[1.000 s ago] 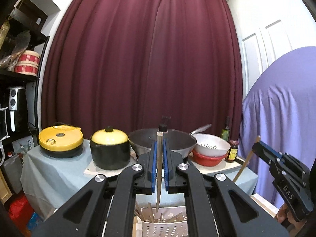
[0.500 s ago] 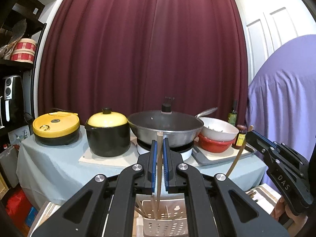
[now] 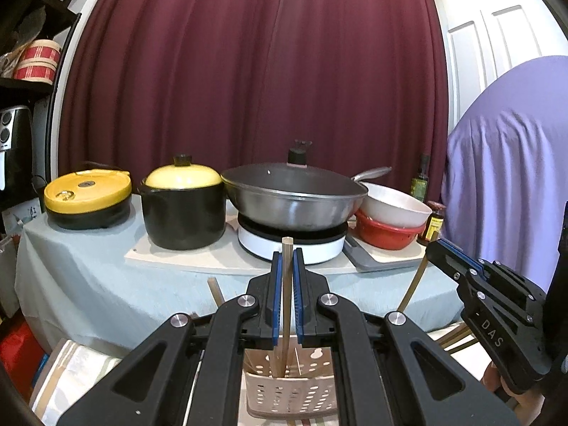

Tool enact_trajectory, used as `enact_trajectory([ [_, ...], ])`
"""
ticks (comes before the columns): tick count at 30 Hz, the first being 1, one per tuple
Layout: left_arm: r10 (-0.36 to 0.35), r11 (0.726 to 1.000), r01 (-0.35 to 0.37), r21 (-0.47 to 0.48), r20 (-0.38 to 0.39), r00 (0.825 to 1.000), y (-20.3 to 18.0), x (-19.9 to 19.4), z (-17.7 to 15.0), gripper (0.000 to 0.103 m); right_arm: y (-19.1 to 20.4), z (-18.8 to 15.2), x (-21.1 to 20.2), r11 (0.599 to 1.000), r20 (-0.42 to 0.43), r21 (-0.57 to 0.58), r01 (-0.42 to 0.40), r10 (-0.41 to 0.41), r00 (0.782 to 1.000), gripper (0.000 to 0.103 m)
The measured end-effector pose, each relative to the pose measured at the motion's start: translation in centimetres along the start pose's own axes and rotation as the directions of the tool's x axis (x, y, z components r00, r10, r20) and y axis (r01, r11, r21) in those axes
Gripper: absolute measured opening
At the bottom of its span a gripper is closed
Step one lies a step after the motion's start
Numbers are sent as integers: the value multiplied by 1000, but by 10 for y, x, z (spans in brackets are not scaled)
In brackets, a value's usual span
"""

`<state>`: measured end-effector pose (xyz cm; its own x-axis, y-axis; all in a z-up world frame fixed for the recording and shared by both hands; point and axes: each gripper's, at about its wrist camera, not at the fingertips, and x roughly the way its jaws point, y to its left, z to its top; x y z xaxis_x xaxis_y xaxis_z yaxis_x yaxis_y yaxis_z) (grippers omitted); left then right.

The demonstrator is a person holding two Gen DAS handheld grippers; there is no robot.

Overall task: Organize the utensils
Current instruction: 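Open both tools to release the chopsticks into the holder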

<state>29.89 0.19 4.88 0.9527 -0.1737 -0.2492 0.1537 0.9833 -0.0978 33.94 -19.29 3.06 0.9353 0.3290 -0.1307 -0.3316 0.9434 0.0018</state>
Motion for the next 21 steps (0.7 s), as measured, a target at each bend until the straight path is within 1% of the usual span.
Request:
enact_trajectory([
  [3,2,1000,-2,-5,-10,1000,2,3,-4,7,1,-5,4,1000,-22,1,-1,1,1000,6],
  [4,1,1000,-1,-5,-15,1000,2,4,-5,7,1,-6,4,1000,-24,1,2,-2,1000,8],
  [5,3,1000,-3,-5,-17,1000,2,4,-6,8,1,-7,5,1000,-26,1,8,-8,1000,12],
  [6,5,1000,-5,-5,-19,1000,2,5,-7,14,0,-8,5,1000,-29,4,9,-9,1000,15],
  [7,7,1000,-7,-6,-21,1000,3,6,-7,24,1,-8,5,1000,-29,6,11,-11,1000,19],
  [9,8,1000,-9,-10,-18,1000,3,5,-7,34,1,-7,3,1000,-23,9,17,-17,1000,22],
  [10,9,1000,-9,-12,-16,1000,3,5,-6,37,1,-6,2,1000,-21,8,19,-19,1000,23],
  [12,8,1000,-8,-11,-16,1000,3,5,-6,38,1,-5,0,1000,-19,6,25,-25,1000,25],
  [13,9,1000,-9,-10,-16,1000,3,5,-6,41,2,-3,-1,1000,-17,6,27,-27,999,28],
  [14,10,1000,-11,-9,-15,1000,3,4,-5,43,2,-2,-3,999,-15,6,32,-32,999,34],
  [16,20,1000,-20,-7,-8,1000,3,2,-5,51,2,1,-7,999,-2,2,46,-46,999,39],
  [18,27,1000,-27,-7,3,1000,3,-1,-4,58,3,3,-11,998,9,-6,62,-62,998,48],
  [19,29,1000,-29,-8,8,1000,3,-3,-4,62,3,5,-15,997,17,-8,75,-75,997,55],
  [20,32,999,-32,-8,13,999,3,-5,-3,64,3,6,-17,997,22,-7,81,-81,996,61],
  [21,39,999,-39,-5,20,999,2,-8,-3,67,2,7,-20,996,28,-4,88,-88,996,63],
])
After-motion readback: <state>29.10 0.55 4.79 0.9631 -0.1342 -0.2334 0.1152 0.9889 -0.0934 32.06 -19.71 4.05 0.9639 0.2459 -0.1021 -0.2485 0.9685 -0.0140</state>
